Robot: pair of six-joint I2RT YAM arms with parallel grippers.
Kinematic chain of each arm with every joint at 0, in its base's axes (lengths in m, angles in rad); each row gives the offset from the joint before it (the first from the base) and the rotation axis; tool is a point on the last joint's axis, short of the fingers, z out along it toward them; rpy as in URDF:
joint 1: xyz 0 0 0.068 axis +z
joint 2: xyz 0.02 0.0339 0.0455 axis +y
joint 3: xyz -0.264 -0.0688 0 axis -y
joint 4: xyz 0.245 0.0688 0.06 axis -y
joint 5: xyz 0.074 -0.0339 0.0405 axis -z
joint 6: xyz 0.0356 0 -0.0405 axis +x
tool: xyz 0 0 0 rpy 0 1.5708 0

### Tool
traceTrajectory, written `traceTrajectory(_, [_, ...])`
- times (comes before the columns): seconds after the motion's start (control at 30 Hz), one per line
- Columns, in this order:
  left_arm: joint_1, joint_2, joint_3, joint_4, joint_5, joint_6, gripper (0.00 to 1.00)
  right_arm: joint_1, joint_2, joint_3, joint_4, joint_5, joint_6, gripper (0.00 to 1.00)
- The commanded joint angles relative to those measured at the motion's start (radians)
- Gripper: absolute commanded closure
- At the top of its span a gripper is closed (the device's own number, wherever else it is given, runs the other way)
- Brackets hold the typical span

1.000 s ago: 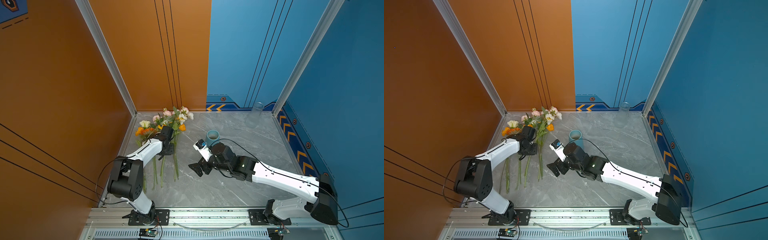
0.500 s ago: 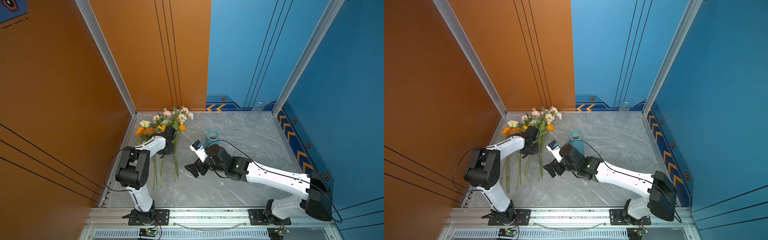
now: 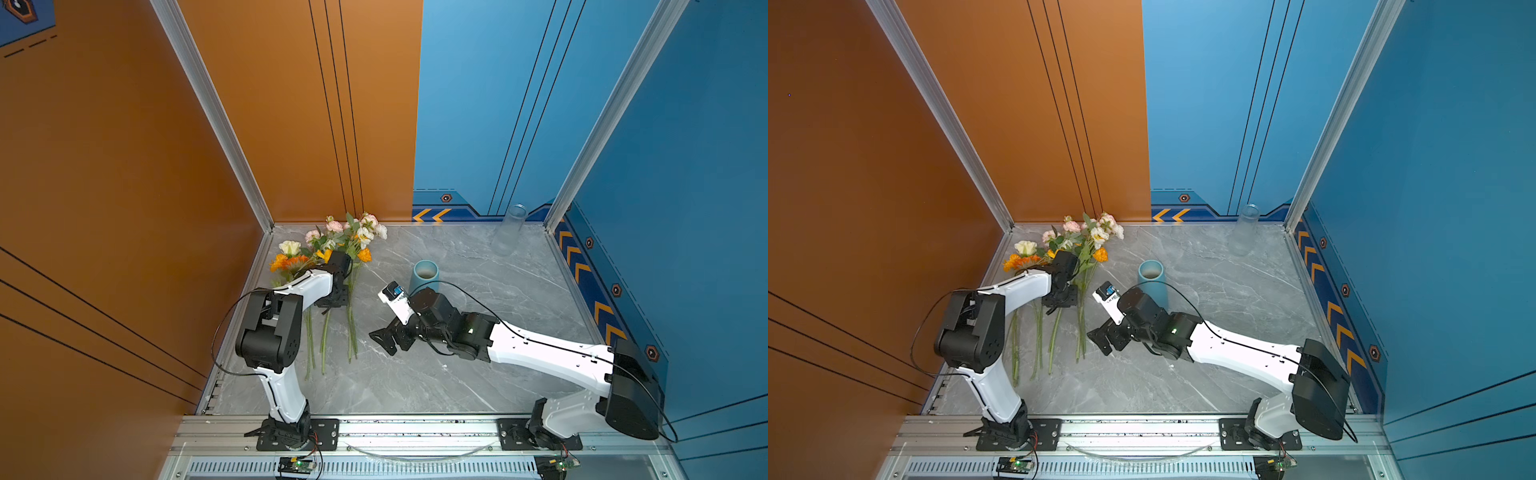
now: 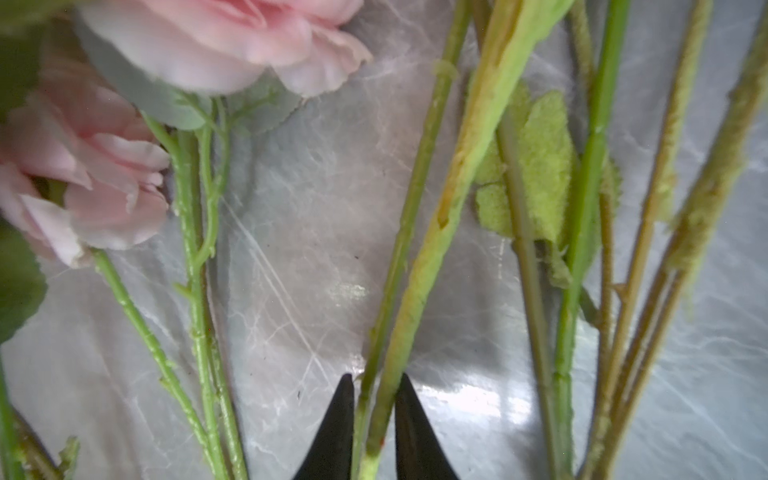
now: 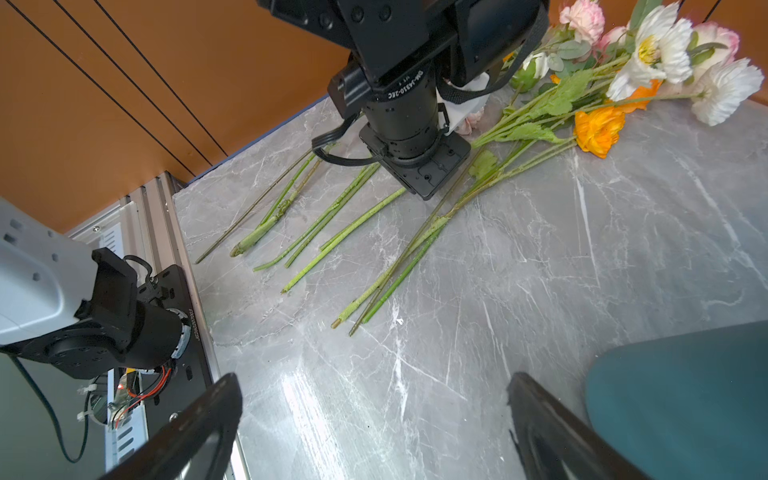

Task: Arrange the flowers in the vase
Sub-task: 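Grasp the white flower stem with the left gripper while the right gripper withdraws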

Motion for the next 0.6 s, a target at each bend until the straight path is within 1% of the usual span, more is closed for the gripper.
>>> traceTrajectory(0.0, [0.008, 0.018, 0.018, -0.008, 0.028, 0.013, 0.84, -0.006, 0.006, 0.02, -0.008, -0.015, 0.001, 0.0])
traceTrajectory(0.13, [0.004, -0.002, 0.019, -0.006, 0.048, 0.03, 0.9, -0.006, 0.006, 0.018, -0.01, -0.014, 0.0, 0.0])
traceTrajectory(0.3, [0.003, -0.083, 0.009, -0.019, 0.041, 0.058, 1.0, -0.012, 0.009, 0.006, -0.01, -0.027, -0.02, 0.0])
traceTrajectory(0.43, [0.008, -0.153, 0.015, -0.059, 0.05, 0.078, 1.0, -0.037, 0.002, 0.003, -0.009, -0.056, -0.024, 0.0])
traceTrajectory(0.57, [0.021, -0.211, 0.021, -0.093, 0.118, 0.093, 1.0, -0.053, -0.009, -0.004, -0.002, -0.054, -0.025, 0.0])
